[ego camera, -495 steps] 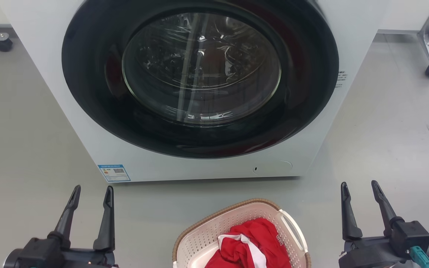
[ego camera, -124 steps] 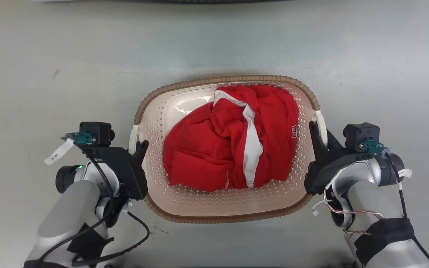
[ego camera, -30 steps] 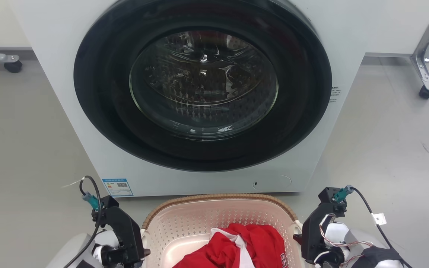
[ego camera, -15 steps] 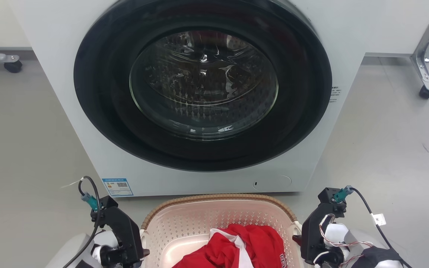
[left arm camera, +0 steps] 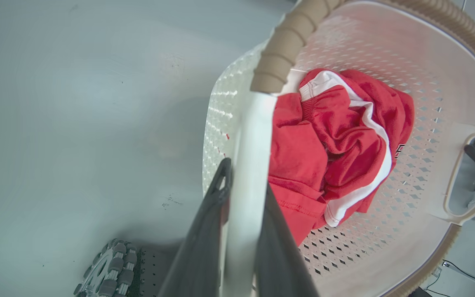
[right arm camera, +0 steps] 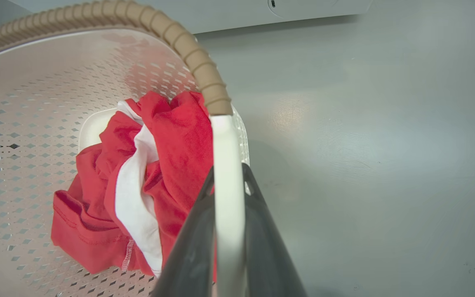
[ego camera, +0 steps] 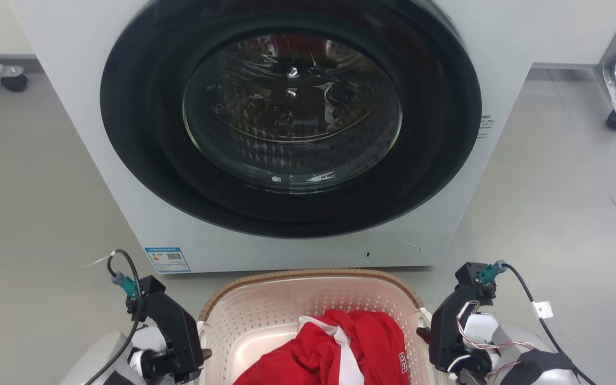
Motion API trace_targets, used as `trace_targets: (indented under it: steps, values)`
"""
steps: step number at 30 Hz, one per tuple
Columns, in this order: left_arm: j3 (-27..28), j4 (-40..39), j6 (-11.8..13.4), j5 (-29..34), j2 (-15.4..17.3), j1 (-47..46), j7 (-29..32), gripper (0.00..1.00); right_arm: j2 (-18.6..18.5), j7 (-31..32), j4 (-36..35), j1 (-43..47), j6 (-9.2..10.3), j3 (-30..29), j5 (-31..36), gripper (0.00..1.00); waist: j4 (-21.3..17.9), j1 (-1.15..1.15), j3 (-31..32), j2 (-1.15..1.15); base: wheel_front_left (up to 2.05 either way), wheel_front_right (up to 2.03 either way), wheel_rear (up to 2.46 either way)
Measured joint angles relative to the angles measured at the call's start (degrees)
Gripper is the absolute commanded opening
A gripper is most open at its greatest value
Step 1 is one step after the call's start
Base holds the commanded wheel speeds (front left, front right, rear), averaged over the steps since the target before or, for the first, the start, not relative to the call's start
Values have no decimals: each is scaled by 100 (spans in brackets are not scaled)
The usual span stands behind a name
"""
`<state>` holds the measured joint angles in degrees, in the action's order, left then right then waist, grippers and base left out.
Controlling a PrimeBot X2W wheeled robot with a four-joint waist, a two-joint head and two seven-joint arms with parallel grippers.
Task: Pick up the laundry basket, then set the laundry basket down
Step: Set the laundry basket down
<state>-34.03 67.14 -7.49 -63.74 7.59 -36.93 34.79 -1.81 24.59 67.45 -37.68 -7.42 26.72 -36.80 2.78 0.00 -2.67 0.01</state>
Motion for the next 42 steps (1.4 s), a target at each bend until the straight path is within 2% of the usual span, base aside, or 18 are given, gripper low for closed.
trace_targets:
  steps: [11,13,17,18,23,33,42]
  values:
    - [-89,-244,0,71,101,-170,-449,0,-8,-360,-174,-176,92,78,0,0,-28,0,-391,0,0,0,0]
    - [-147,-359,0,146,118,-188,-834,0,-25,-665,-318,-220,230,168,3,0,-44,1,-824,0,0,0,0]
    - [-170,-414,0,267,121,-237,-1100,0,-40,-856,-424,-314,338,237,11,0,-52,1,-1129,0,0,0,0]
    - [-193,-464,0,325,114,-319,-1347,0,-54,-1069,-475,-394,419,283,68,0,-55,1,-1447,0,0,0,0]
    - [-249,-538,0,444,105,-507,-1885,0,-90,-1506,-590,-602,583,401,168,0,-48,1,-2111,0,0,0,0]
    - [-364,-590,0,742,79,-745,-2805,0,-96,-2195,-598,-829,770,463,356,0,-26,1,-3163,0,0,0,0]
    - [-443,-603,0,809,47,-848,-3388,0,-101,-2573,-530,-1028,867,464,458,0,7,0,-3701,0,0,0,0]
